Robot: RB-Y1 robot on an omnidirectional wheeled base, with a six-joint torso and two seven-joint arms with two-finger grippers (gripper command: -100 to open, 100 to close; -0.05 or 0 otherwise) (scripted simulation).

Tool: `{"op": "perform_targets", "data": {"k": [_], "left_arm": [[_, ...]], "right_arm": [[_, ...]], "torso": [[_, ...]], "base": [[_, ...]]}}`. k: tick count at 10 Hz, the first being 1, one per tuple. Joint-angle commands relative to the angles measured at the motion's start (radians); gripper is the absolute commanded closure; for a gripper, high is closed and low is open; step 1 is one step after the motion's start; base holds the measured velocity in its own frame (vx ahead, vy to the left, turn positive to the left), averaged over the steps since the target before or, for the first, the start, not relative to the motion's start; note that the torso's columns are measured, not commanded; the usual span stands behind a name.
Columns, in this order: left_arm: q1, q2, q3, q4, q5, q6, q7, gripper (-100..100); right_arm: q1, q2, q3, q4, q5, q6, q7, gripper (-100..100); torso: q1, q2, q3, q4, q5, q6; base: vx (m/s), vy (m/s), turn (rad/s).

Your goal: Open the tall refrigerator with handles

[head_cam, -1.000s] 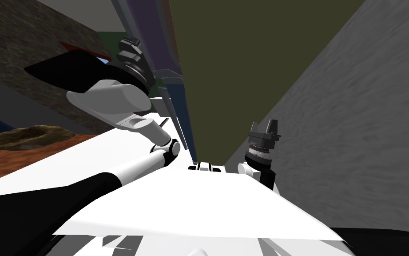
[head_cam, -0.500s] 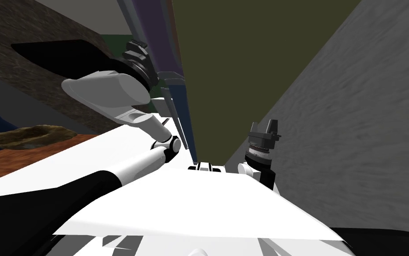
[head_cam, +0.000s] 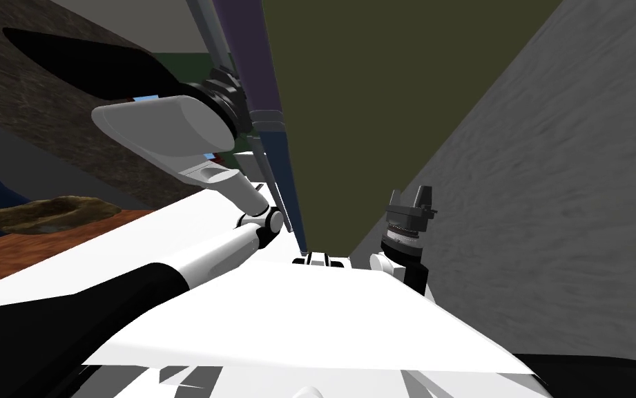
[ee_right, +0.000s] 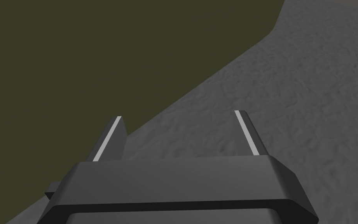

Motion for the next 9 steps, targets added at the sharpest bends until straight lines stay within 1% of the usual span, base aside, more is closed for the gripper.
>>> {"op": "perform_targets", "data": {"k": [1, 5, 9], "left_arm": [[-0.033, 0.003, -0.001, 0.025, -0.003, 0.047, -0.017, -100], [-0.084, 0.024, -0.002, 0.060, -0.009, 0.115, -0.043, -100], [-0.142, 0.068, -0.004, 0.102, -0.015, 0.193, -0.072, -100]], "right_arm": [[0.000, 0.000, 0.000, 0.000, 0.000, 0.000, 0.000, 0], [0.000, 0.000, 0.000, 0.000, 0.000, 0.000, 0.000, 0], [0.000, 0.000, 0.000, 0.000, 0.000, 0.000, 0.000, 0]], "torso": [[-0.001, 0.000, 0.000, 0.000, -0.001, 0.001], [-0.003, -0.001, -0.002, 0.000, -0.002, 0.001], [-0.003, -0.002, -0.003, 0.000, -0.002, 0.001]], "base": [[-0.006, 0.003, 0.001], [-0.006, 0.004, 0.005], [-0.002, 0.000, 0.001]]}}
